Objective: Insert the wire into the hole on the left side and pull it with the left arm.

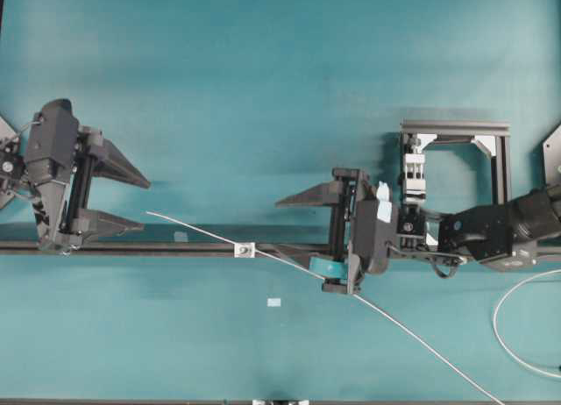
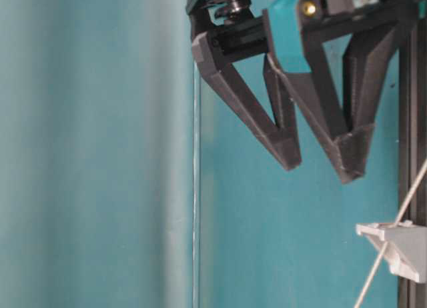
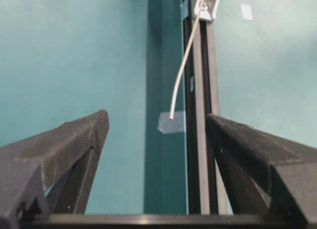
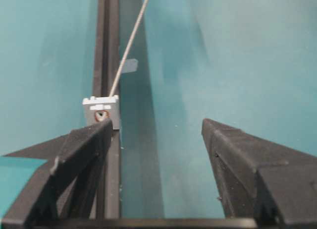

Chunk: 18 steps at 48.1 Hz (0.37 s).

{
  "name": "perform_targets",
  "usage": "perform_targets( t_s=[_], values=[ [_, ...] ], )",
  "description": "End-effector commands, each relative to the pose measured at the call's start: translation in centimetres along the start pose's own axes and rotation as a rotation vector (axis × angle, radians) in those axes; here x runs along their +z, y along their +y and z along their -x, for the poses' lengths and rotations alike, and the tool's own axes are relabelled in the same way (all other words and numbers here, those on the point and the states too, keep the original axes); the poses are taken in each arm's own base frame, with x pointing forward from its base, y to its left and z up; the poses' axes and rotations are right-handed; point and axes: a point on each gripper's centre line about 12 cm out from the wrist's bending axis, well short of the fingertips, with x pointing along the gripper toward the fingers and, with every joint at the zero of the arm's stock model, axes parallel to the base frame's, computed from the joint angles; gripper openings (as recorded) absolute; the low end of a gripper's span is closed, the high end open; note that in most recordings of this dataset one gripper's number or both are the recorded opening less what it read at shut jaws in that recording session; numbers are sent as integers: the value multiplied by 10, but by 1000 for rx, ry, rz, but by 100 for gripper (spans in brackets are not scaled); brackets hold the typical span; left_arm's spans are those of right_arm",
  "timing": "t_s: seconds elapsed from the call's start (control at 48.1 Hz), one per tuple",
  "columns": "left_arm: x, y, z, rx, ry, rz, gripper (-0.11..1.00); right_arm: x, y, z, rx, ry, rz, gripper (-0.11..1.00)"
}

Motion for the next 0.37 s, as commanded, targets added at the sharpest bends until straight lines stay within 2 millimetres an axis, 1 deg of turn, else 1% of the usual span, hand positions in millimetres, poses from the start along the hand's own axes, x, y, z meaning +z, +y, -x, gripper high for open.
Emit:
perform_targets(
  t_s=[0.0, 0.166, 0.353],
  values=[
    [6, 0, 0, -3, -23, -15, 87, 18, 1, 4, 7, -46, -17, 82],
    [8, -1, 0, -5, -40, -48, 87, 18, -2, 4, 2, -42, -17, 82],
    [8, 1, 1, -4, -55, -48, 87, 18, -2, 4, 1, -42, -17, 82]
  ],
)
